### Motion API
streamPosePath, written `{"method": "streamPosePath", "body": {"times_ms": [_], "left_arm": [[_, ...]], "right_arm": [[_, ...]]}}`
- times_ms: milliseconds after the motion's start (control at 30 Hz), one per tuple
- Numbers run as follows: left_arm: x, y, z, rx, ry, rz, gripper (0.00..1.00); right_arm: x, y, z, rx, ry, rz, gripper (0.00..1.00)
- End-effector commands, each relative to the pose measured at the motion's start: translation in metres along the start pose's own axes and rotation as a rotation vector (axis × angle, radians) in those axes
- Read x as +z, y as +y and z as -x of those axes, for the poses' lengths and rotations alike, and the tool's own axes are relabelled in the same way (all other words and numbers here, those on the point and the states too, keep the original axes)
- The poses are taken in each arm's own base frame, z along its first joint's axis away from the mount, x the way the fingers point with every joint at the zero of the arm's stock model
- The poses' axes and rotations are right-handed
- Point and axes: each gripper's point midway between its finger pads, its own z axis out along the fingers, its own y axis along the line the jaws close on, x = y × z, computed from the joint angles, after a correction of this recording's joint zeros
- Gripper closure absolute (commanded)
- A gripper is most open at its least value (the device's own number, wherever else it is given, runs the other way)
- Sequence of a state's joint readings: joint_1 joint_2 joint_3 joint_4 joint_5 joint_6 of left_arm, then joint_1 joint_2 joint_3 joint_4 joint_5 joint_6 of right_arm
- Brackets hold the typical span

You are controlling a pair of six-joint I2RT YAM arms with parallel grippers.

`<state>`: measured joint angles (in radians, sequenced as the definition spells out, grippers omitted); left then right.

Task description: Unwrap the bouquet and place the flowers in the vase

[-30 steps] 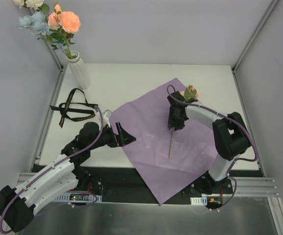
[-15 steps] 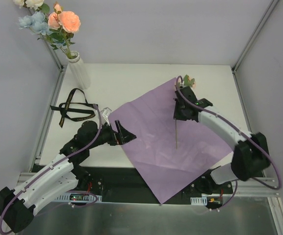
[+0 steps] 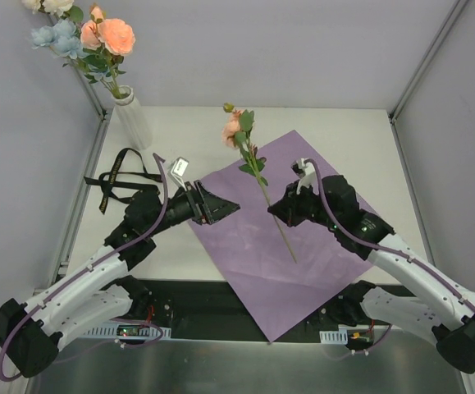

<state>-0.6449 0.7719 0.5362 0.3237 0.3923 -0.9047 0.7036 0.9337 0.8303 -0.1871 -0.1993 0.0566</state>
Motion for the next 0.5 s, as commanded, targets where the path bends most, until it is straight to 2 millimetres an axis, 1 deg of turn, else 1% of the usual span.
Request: {"method": "streamPosePath", "body": {"times_ms": [0, 33, 67, 133, 167, 200, 367, 467], "left_arm": [[0.011, -0.066, 0.039, 0.049, -0.086, -0.170, 0.20], [0.015, -0.065, 0.043, 0.041, -0.100, -0.157, 0.23], [0.021, -0.063, 0.044, 0.018, -0.085, -0.132, 0.30], [0.032, -0.058, 0.051, -0.002, -0.084, -0.079, 0.34], [0.034, -0.057, 0.053, -0.006, -0.084, -0.059, 0.36], [0.036, -0.047, 0.050, -0.022, -0.065, -0.005, 0.36], [0.044, -0.041, 0.065, -0.041, -0.129, 0.059, 0.35], [0.046, -0.039, 0.072, -0.041, -0.154, 0.082, 0.37]], "right_arm": [[-0.008, 0.037, 0.017, -0.083, -0.093, 0.159, 0.99], [-0.009, 0.040, 0.015, -0.087, -0.089, 0.169, 0.99], [-0.009, 0.042, 0.014, -0.089, -0.087, 0.174, 0.99], [-0.010, 0.046, 0.011, -0.098, -0.086, 0.187, 0.99], [-0.011, 0.047, 0.012, -0.103, -0.092, 0.185, 0.99], [-0.010, 0.047, 0.010, -0.107, -0.088, 0.185, 0.99], [-0.015, 0.051, 0.007, -0.122, -0.097, 0.193, 0.99], [-0.018, 0.051, 0.007, -0.154, -0.107, 0.191, 0.99]]}}
